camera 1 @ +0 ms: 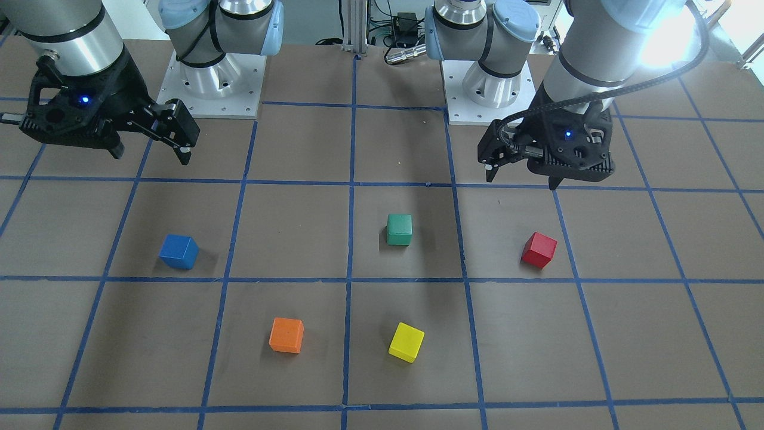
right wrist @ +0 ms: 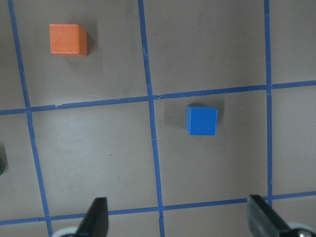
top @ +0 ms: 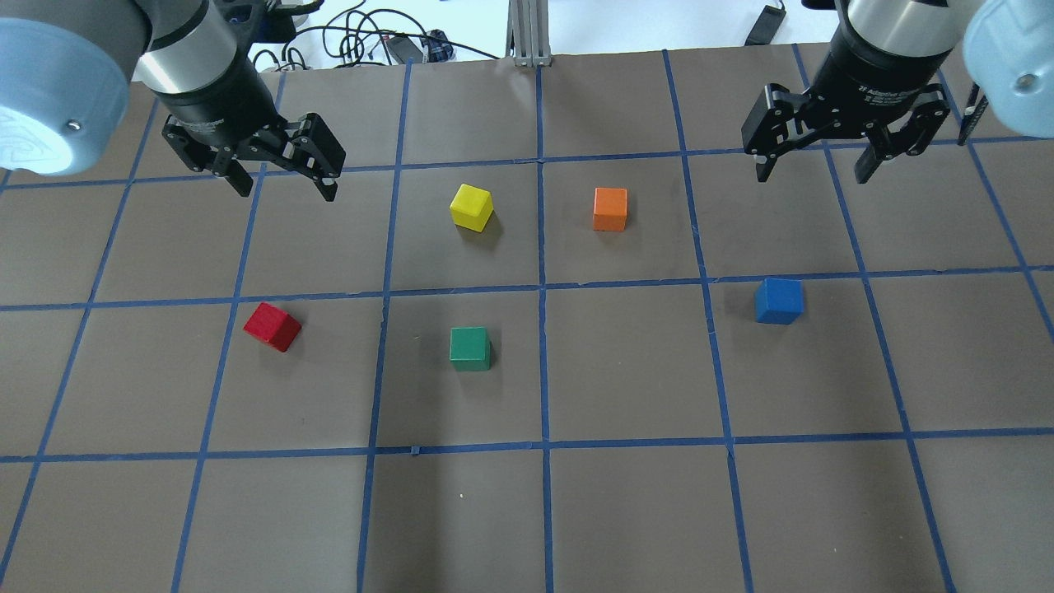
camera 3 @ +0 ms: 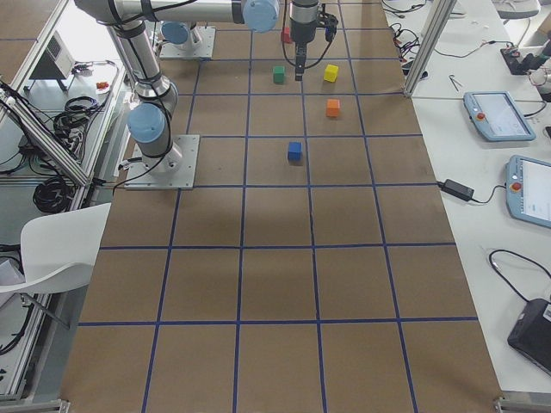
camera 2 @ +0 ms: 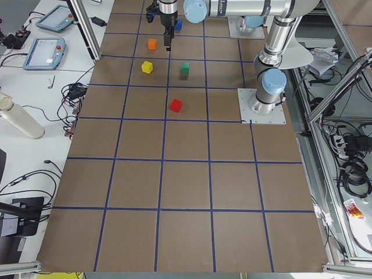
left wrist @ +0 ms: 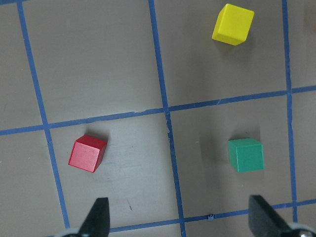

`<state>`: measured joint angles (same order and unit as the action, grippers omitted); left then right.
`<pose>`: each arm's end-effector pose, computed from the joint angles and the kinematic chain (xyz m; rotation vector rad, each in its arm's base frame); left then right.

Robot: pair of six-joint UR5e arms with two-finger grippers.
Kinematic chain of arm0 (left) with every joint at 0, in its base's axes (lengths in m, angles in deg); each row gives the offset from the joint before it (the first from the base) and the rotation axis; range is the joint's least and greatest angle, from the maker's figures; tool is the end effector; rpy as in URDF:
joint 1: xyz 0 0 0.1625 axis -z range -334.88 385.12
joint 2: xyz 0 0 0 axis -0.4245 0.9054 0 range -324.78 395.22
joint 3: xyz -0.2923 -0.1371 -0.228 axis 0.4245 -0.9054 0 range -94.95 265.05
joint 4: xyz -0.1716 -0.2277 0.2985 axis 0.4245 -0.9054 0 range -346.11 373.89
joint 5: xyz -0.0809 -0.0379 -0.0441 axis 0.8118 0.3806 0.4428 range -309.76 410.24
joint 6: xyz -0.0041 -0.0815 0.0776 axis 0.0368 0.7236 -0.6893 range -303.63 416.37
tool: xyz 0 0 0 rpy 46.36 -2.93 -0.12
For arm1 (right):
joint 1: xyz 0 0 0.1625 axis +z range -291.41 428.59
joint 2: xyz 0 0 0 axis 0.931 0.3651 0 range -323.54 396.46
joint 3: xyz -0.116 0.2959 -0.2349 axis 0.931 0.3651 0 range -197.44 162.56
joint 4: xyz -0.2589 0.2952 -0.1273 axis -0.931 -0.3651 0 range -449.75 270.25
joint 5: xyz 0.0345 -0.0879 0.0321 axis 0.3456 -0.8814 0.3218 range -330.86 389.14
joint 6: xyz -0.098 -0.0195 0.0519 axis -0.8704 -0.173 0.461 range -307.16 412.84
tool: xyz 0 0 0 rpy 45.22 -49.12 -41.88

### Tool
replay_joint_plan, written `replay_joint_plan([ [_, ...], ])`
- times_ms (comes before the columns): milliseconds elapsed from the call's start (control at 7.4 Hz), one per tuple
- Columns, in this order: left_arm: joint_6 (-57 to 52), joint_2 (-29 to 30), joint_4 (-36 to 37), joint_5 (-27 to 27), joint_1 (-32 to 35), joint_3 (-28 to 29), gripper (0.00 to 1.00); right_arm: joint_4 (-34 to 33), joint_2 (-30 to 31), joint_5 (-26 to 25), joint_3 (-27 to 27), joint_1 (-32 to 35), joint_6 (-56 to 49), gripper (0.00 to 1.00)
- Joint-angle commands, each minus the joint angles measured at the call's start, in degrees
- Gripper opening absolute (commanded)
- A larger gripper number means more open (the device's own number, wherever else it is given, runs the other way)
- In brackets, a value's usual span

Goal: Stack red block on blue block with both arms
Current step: 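Move the left gripper down over the red cube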

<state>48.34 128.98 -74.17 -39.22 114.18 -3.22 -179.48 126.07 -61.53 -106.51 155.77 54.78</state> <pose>-0.1260 -0.5179 0.4303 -0.1935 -3.1262 -0.0010 0.1075 -0.4996 0.4493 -0.1301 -3.1272 0.0071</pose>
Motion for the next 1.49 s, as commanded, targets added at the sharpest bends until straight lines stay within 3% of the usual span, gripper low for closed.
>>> replay_joint_plan([
  [0,0.38,-1.45,-0.27,0.16,0.41,-1.36,1.00,-0.01,0.04,-0.04,-0.05,0.00,-0.01,1.00],
  [270,-3.54,-0.86,1.65,-0.44,-1.33,-4.87,1.00,-0.01,0.04,-0.31,-0.05,0.00,-0.28,1.00],
  [405,-13.93,-0.59,6.19,-2.45,-6.39,-7.85,1.00,-0.09,-0.04,-0.22,-0.05,0.00,-0.19,1.00],
  [676,-23.56,1.50,12.19,-1.51,-14.24,-12.87,1.00,-0.01,-0.04,-0.74,-0.05,0.00,-0.54,1.00],
  [946,-32.64,4.32,24.29,-1.77,-14.97,-20.15,1.00,-0.09,-0.05,-0.74,-0.05,0.00,-0.63,1.00],
  [1351,-37.50,6.78,30.92,-1.94,-16.20,-26.50,1.00,-0.01,-0.05,-0.92,-0.05,0.00,-0.54,1.00],
])
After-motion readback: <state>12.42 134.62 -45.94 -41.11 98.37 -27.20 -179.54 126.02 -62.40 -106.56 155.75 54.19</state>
